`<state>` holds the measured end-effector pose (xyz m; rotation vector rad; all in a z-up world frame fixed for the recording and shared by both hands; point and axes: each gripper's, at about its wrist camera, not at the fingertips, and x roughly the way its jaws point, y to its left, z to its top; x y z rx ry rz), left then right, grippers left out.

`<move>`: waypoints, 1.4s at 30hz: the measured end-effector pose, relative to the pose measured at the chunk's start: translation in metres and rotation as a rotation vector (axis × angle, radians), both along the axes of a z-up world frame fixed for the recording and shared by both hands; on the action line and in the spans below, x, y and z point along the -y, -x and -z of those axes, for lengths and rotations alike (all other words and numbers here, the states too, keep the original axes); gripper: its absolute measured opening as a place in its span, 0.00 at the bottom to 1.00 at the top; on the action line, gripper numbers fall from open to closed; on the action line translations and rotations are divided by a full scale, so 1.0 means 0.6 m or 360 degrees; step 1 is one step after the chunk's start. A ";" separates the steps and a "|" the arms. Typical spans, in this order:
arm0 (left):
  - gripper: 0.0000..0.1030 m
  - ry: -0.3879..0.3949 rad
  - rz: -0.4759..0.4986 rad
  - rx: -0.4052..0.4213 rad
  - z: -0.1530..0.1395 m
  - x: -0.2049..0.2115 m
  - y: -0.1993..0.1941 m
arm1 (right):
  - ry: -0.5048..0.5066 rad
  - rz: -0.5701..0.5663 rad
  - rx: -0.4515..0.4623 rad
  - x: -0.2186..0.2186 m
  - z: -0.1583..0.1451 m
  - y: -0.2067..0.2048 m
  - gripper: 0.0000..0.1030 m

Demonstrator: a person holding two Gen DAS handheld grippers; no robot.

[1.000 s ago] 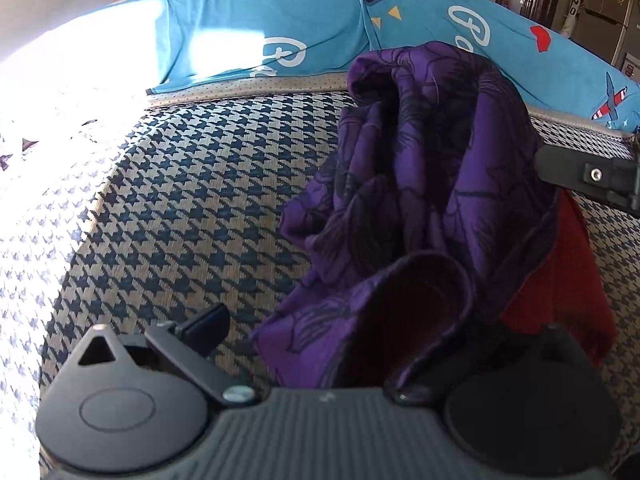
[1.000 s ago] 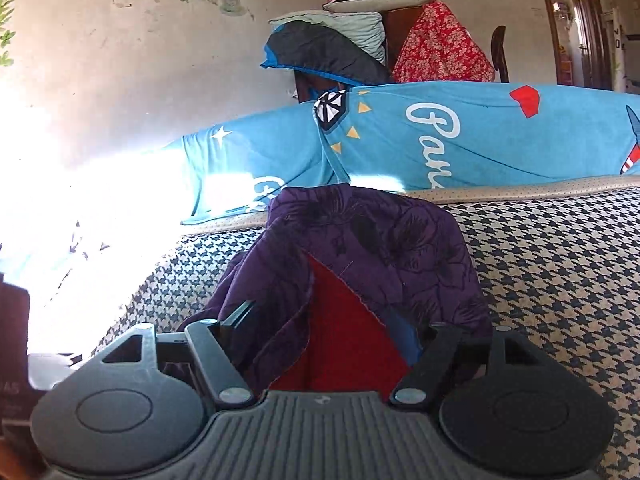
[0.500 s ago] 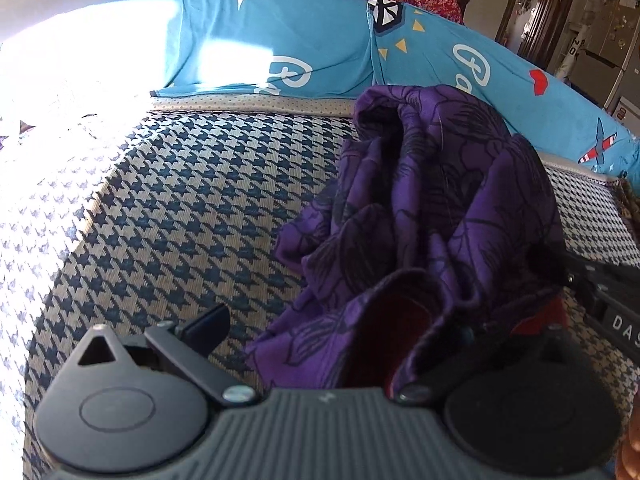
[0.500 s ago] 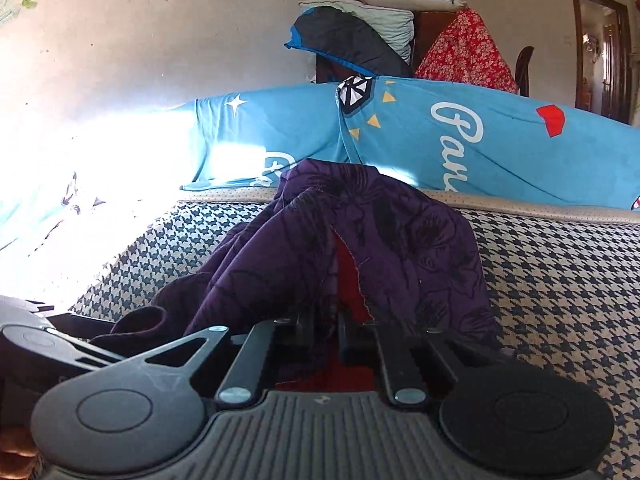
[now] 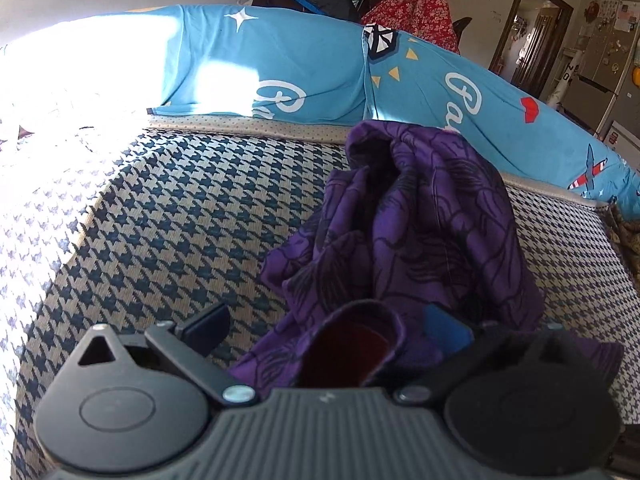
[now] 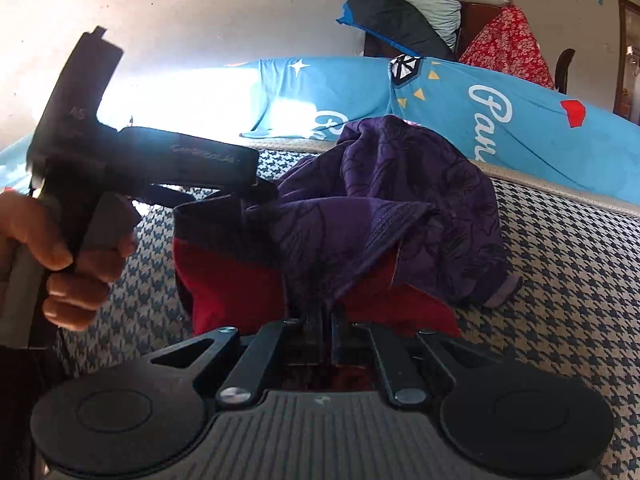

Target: Fold clothes

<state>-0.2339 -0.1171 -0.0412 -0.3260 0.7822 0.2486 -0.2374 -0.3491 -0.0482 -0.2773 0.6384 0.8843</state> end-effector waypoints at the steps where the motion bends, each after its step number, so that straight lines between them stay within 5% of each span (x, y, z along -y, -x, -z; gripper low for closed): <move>1: 1.00 0.0005 0.0008 -0.0019 0.005 0.002 -0.002 | 0.0008 -0.0034 -0.0035 0.002 0.002 0.005 0.06; 15: 1.00 0.0042 0.0045 -0.0283 0.047 0.006 -0.005 | -0.0083 0.0019 -0.0104 0.044 -0.017 0.025 0.13; 22: 1.00 -0.0078 0.0092 -0.0291 0.048 0.037 0.007 | -0.0196 0.0128 -0.0059 0.046 -0.050 -0.018 0.16; 35: 1.00 -0.0110 0.0266 -0.0335 0.051 0.084 0.016 | -0.0297 0.0357 0.0151 -0.044 -0.053 -0.122 0.39; 42: 1.00 -0.0148 0.0357 -0.0367 0.057 0.109 0.020 | -0.0293 0.0331 0.0202 -0.096 -0.048 -0.155 0.55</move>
